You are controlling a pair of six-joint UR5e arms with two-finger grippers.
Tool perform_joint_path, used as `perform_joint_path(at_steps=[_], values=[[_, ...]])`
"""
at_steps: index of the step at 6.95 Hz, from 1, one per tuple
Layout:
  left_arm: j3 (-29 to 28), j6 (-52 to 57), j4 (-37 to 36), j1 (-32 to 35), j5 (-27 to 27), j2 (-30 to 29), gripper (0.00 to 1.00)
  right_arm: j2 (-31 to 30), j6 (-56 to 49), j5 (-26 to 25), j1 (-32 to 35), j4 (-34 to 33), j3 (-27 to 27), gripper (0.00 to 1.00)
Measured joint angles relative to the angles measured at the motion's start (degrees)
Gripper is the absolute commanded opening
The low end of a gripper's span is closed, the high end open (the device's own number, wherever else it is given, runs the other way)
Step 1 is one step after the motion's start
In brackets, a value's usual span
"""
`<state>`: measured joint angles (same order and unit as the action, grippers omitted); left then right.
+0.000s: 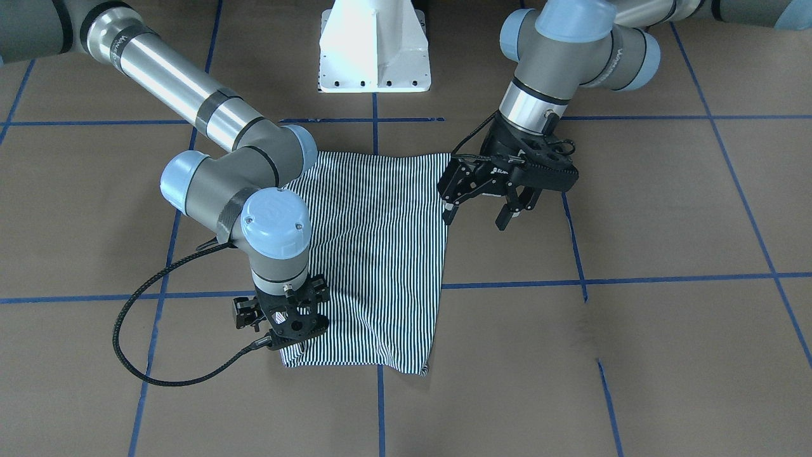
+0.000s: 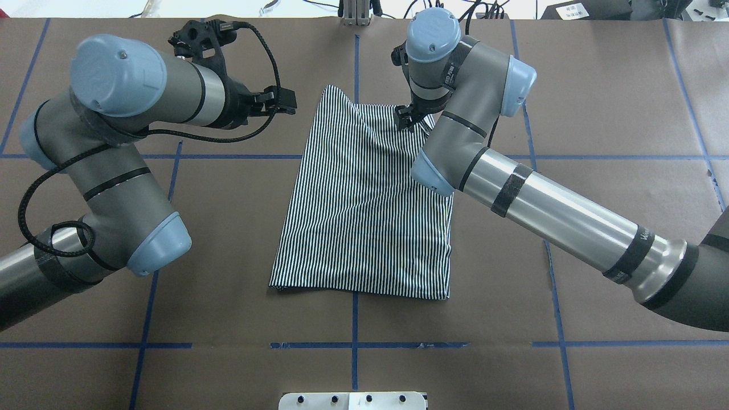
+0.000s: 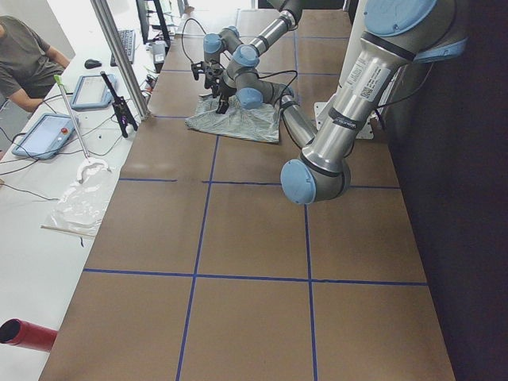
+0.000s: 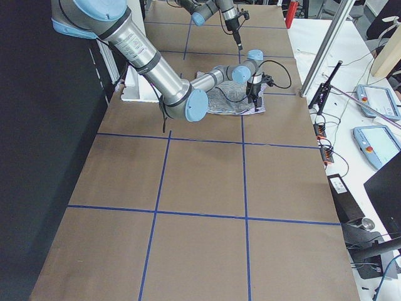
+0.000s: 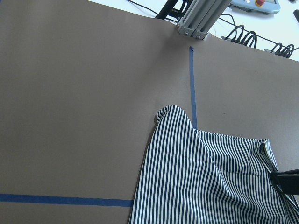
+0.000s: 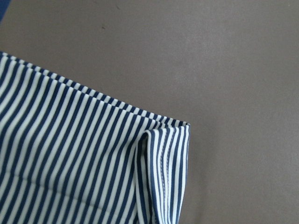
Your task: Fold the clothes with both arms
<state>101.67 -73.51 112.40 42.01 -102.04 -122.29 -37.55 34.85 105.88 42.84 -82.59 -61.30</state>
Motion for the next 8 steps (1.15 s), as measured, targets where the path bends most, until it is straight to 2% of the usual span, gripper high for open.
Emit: perform_joint_path(at_steps=[5, 8], values=[[0.11, -0.08, 0.03, 0.00, -0.08, -0.36, 1.00, -2.31, -3.56, -0.15, 1.76, -0.13, 0.39, 1.00], [0.10, -0.36, 0.78, 0.03, -0.09, -0.49, 1.00, -5.08, -11.00, 1.12, 7.42, -0.15, -0.15, 1.00]])
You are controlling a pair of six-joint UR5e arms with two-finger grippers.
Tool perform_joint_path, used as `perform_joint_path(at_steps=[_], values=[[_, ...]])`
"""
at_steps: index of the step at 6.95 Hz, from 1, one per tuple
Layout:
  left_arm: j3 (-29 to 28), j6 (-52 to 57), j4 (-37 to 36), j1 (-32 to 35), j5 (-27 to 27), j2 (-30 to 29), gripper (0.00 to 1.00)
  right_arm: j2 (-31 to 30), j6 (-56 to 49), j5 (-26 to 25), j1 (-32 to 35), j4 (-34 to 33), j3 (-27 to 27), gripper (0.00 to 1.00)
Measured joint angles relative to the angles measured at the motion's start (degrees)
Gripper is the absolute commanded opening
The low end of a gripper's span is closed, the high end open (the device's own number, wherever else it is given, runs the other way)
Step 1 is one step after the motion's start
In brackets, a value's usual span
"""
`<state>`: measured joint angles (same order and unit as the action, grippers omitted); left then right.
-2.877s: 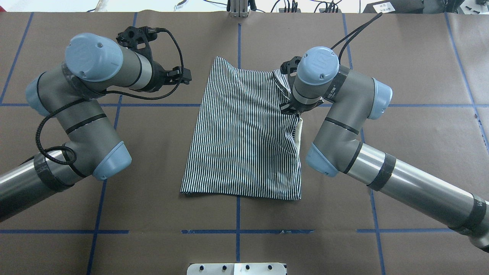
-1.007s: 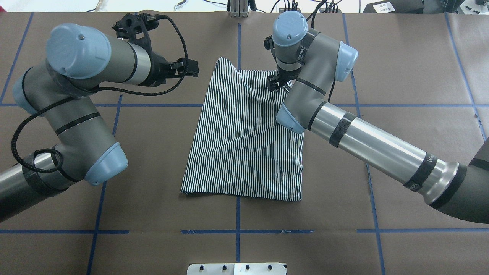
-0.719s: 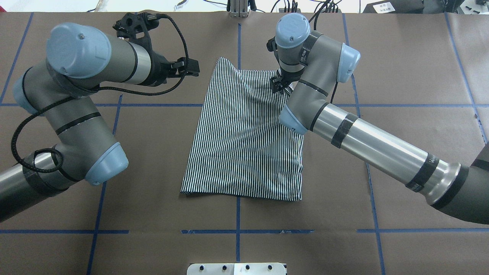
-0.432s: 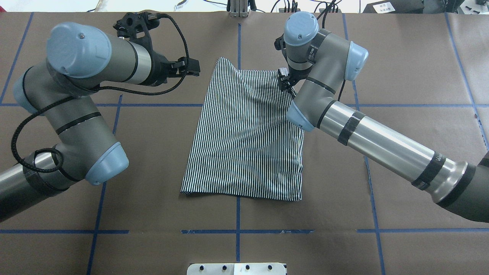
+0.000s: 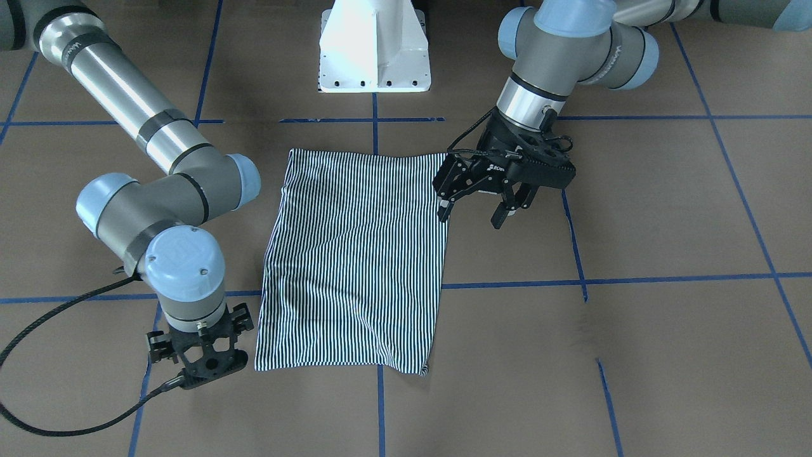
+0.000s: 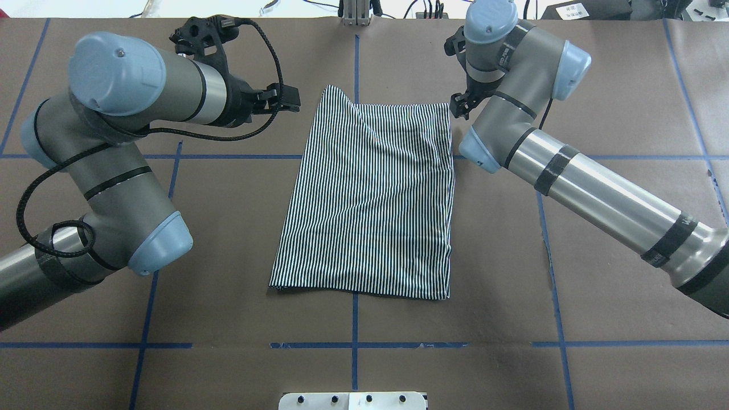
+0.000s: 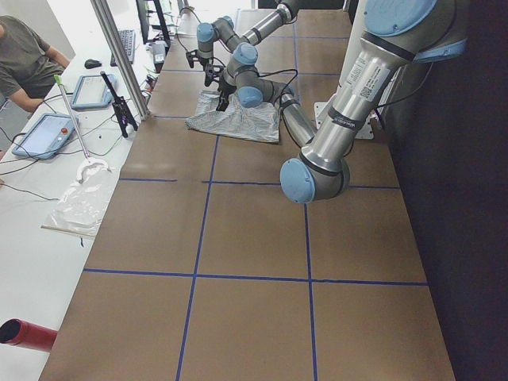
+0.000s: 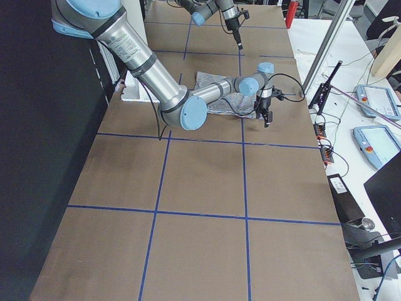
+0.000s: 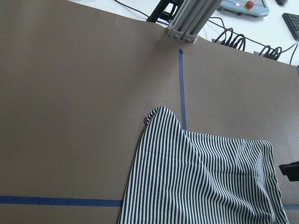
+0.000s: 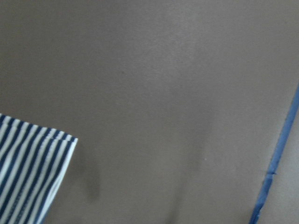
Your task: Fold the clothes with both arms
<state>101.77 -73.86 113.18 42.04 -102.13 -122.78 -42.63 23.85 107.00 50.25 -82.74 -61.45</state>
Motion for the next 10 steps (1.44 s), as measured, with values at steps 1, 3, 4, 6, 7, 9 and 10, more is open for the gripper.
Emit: perform_joint_path(at_steps=[1, 3, 4, 6, 7, 9, 10], values=[[-0.02, -0.12, 0.03, 0.02, -0.10, 0.13, 1.00, -0.24, -0.83, 2.60, 1.25, -0.22, -1.36, 1.00], [0.48, -6.72, -0.30, -0.12, -5.78, 2.35, 1.00, -2.01, 1.45, 9.16, 2.09, -4.21, -9.20, 1.00], [2.45, -12.74, -0.47, -0.84, -8.04, 5.55, 0.98, -5.24, 5.72, 12.82, 1.98, -6.49, -16.05, 1.00], [7.58, -23.80, -1.78, -7.11, -3.96, 12.27, 0.94, -12.85, 18.64, 17.91, 0.16, -7.40, -29.84, 1.00], [8.45, -29.08, -5.09, -12.64, 1.25, 12.85, 0.94, -14.23, 25.63, 18.49, -1.34, -7.35, -33.47, 1.00], [7.27, -34.51, -15.47, -21.00, 8.35, 8.47, 0.94, -14.49, 32.74, 18.01, -3.54, -7.28, -35.87, 1.00], [4.92, -35.44, -18.28, -22.48, 9.62, 6.00, 0.94, -14.42, 33.66, 17.17, -4.22, -7.27, -36.08, 1.00]])
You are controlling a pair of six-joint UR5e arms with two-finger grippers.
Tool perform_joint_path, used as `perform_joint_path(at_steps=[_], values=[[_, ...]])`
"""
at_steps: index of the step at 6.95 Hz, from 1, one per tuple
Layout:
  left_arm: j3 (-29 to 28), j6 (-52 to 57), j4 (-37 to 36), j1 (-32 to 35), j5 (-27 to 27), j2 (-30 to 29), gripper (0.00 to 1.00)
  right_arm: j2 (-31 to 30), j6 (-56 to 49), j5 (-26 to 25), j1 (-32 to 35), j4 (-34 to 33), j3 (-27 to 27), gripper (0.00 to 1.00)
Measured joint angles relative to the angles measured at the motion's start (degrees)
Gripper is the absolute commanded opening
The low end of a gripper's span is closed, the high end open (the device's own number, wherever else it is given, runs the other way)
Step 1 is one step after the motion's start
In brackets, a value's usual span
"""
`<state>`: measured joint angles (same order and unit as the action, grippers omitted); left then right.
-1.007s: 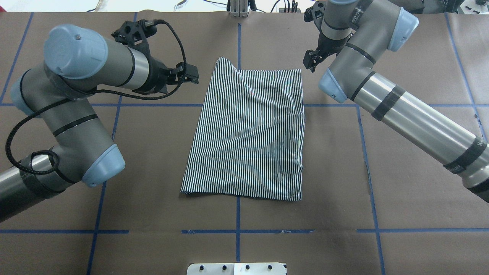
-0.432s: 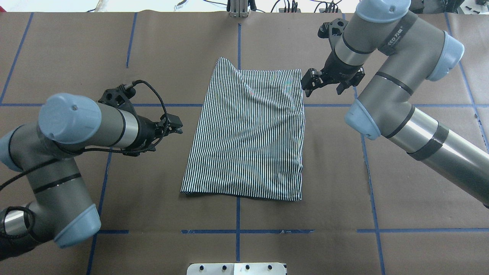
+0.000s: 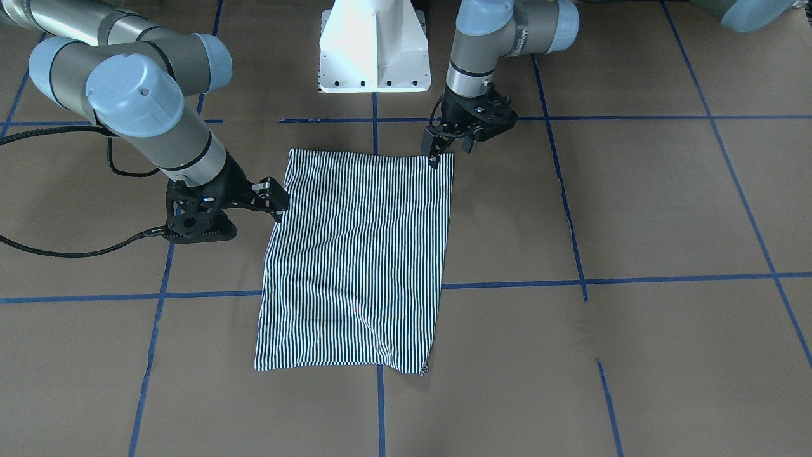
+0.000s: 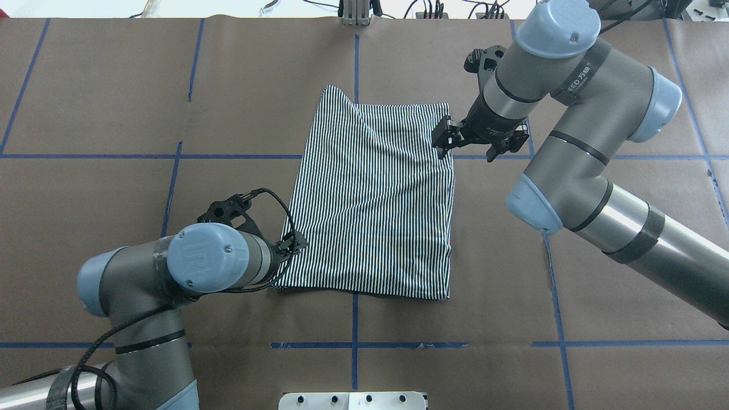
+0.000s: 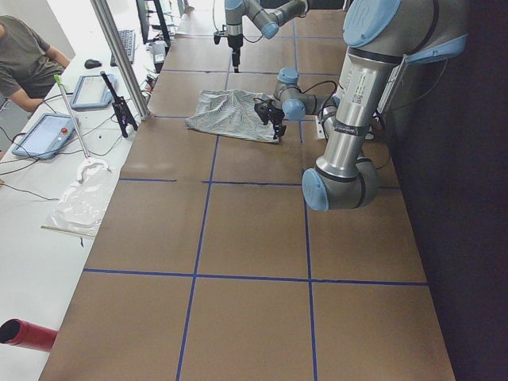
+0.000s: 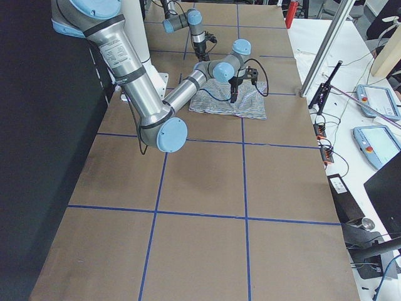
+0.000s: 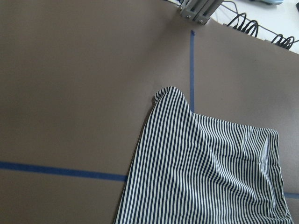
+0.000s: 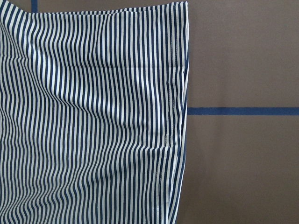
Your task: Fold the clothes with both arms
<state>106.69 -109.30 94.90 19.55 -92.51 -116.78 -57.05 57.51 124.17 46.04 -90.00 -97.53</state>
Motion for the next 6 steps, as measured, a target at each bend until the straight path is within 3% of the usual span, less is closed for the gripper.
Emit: perform_joint_path(at_steps=[2, 6], values=[[-3.43, -0.65, -1.14, -0.74, 0.60, -1.57, 0.90, 0.16, 0.36, -0.68, -0.44, 0.06, 0.01, 1.00], [-3.28, -0.15, -1.32, -0.82, 0.64, -1.39, 0.89, 0.27, 0.35, -0.77, -0.51, 0.03, 0.02, 1.00]])
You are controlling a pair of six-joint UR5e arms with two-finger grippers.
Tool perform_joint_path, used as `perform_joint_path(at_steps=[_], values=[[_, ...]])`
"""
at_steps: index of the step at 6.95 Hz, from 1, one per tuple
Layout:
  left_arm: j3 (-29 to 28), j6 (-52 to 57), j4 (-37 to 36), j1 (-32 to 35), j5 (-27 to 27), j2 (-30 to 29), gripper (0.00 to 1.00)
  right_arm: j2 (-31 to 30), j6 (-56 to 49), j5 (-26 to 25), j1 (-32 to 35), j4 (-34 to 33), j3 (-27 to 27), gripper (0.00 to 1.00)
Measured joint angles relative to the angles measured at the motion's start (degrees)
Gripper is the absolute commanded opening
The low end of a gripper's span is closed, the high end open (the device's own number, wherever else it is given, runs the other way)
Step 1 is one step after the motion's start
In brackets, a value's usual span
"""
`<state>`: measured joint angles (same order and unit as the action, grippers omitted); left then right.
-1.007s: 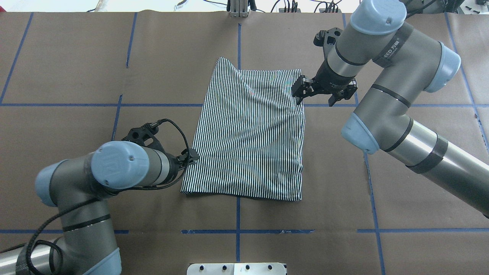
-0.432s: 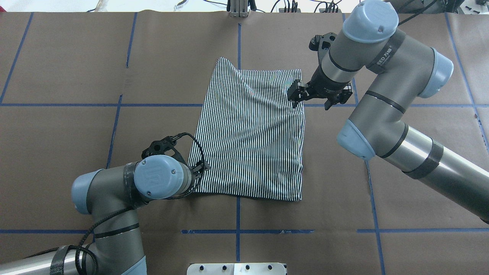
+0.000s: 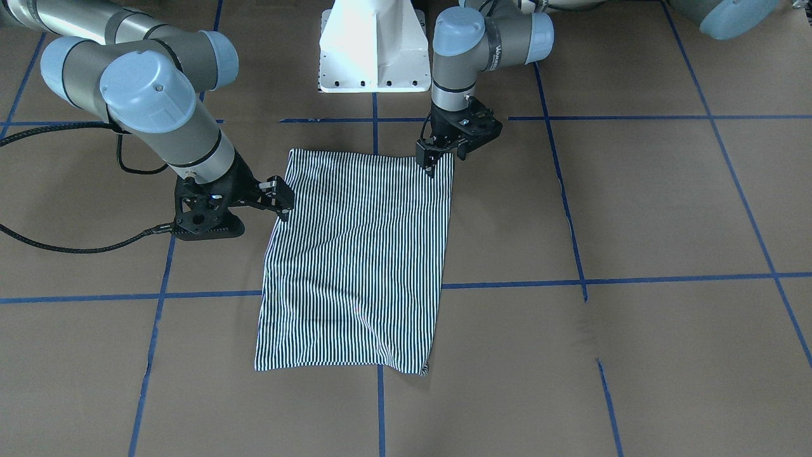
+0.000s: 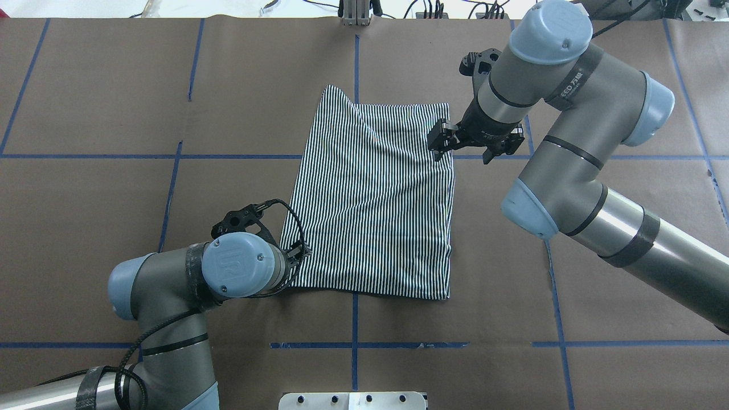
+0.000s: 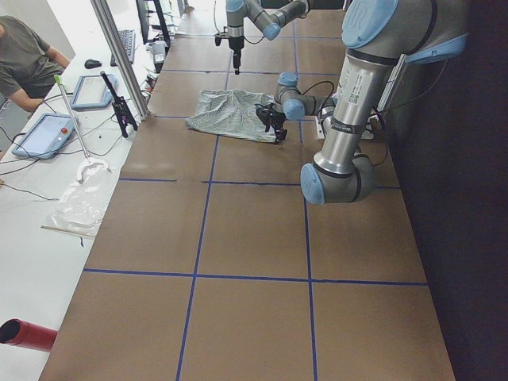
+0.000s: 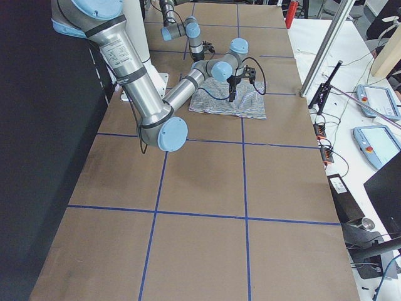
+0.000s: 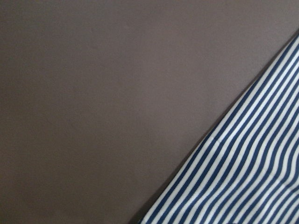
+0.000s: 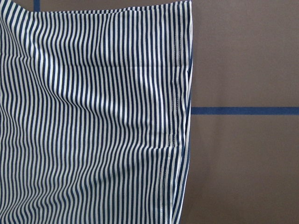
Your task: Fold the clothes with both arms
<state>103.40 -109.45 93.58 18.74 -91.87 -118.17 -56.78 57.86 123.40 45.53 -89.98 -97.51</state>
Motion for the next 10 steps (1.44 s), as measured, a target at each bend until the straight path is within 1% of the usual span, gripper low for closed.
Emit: perform_joint_path(at_steps=[4, 5, 6, 7, 8, 10], values=[[0.52, -0.02, -0.14, -0.19, -0.13, 0.34, 0.85, 0.06, -0.03, -0.04, 0.00, 0.02, 0.15, 1.00], [0.52, -0.15, -0.17, -0.29, -0.14, 0.37, 0.79, 0.04, -0.03, -0.04, 0.00, 0.03, 0.18, 1.00], [0.53, -0.38, -0.21, -0.41, -0.15, 0.39, 0.69, 0.01, -0.03, -0.07, 0.00, 0.00, 0.20, 1.00], [0.51, -0.60, -0.23, -0.64, -0.13, 0.43, 0.52, 0.01, -0.03, -0.08, 0.00, -0.01, 0.21, 1.00], [0.47, -0.68, -0.24, -0.92, -0.09, 0.49, 0.42, 0.00, -0.03, -0.09, 0.00, -0.02, 0.24, 1.00], [0.43, -0.68, -0.24, -1.56, -0.05, 0.83, 0.19, 0.00, -0.11, -0.09, 0.01, -0.02, 0.29, 1.00]])
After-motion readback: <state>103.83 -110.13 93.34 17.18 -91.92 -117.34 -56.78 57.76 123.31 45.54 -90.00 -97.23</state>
